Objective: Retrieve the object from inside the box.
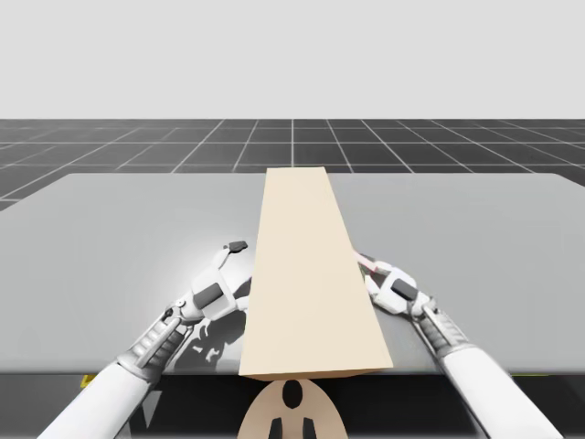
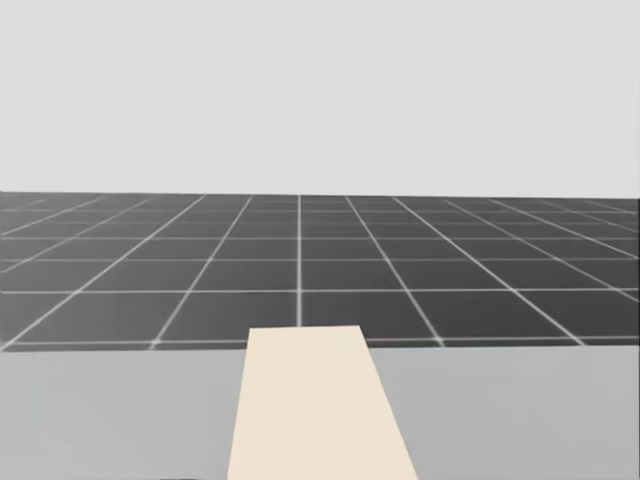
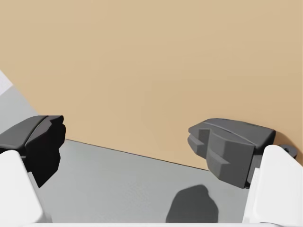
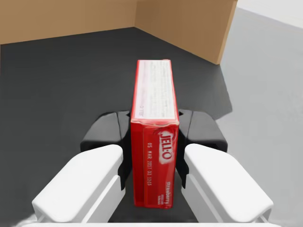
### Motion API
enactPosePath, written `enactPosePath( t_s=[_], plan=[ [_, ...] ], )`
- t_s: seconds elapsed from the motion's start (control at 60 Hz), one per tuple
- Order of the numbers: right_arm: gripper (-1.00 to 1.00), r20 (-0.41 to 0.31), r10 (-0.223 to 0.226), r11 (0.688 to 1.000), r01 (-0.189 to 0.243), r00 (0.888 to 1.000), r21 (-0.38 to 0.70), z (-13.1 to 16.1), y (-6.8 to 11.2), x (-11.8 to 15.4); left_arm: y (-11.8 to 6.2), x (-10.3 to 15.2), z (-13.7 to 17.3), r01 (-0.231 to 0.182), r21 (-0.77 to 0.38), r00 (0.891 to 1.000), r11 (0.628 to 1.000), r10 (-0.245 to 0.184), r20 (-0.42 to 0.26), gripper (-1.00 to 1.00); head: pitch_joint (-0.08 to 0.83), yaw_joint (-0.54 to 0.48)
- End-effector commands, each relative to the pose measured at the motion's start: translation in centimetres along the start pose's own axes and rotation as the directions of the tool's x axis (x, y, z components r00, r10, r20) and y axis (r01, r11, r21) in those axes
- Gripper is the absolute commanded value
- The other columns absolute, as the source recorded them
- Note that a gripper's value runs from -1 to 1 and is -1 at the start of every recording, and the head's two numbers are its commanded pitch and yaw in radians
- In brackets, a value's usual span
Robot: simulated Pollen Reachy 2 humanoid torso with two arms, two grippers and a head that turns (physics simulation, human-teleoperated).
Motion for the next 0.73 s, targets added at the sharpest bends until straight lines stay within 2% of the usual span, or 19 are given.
enactPosePath(
  t_s=[0.017,0.167,0.233,0.35,0.433,0.55,0.633,0.65,0.733],
  plan=[
    [1.0,0.023,0.024,0.994,-0.022,0.999,-0.11,4.3,-1.4,1.0,-0.7,0.1,-0.3,-0.016,-0.025,1.0,1.0,0.016,0.013,-1.0,0.066,-0.05],
    [1.0,0.035,0.046,0.974,-0.037,0.998,-0.225,6.2,-3.9,2.5,-0.4,0.1,-0.3,-0.019,-0.012,1.0,1.0,0.019,0.015,-1.0,0.061,-0.05],
    [1.0,0.042,0.058,0.954,-0.043,0.997,-0.296,6.6,-5.5,3.8,-0.2,0.1,-0.2,-0.021,0.0,1.0,1.0,0.021,0.016,-1.0,0.059,-0.05],
    [1.0,0.107,0.069,0.907,-0.017,0.992,-0.42,6.8,-9.5,7.5,0.5,0.2,0.1,-0.03,0.025,0.999,0.999,0.029,0.022,-1.0,0.052,-0.04],
    [1.0,0.131,0.093,0.882,-0.021,0.987,-0.47,6.8,-11.2,10.0,0.8,0.2,0.3,-0.034,0.039,0.999,0.999,0.033,0.026,-1.0,0.05,-0.04],
    [1.0,0.184,0.151,0.841,-0.029,0.971,-0.54,6.9,-12.9,15.6,1.2,0.1,0.5,-0.041,0.05,0.999,0.998,0.04,0.027,-1.0,0.053,-0.04],
    [1.0,0.213,0.193,0.828,-0.043,0.958,-0.56,7.0,-13.1,18.9,1.3,0.1,0.5,-0.041,0.052,0.999,0.998,0.04,0.026,-1.0,0.053,-0.04],
    [1.0,0.223,0.212,0.822,-0.051,0.951,-0.568,7.0,-13.2,20.2,1.3,0.1,0.5,-0.041,0.052,0.999,0.998,0.04,0.026,-1.0,0.053,-0.04],
    [1.0,0.255,0.243,0.814,-0.053,0.936,-0.579,7.2,-13.1,23.1,1.3,0.1,0.5,-0.041,0.051,0.999,0.998,0.039,0.027,-1.0,0.052,-0.04]
  ],
)
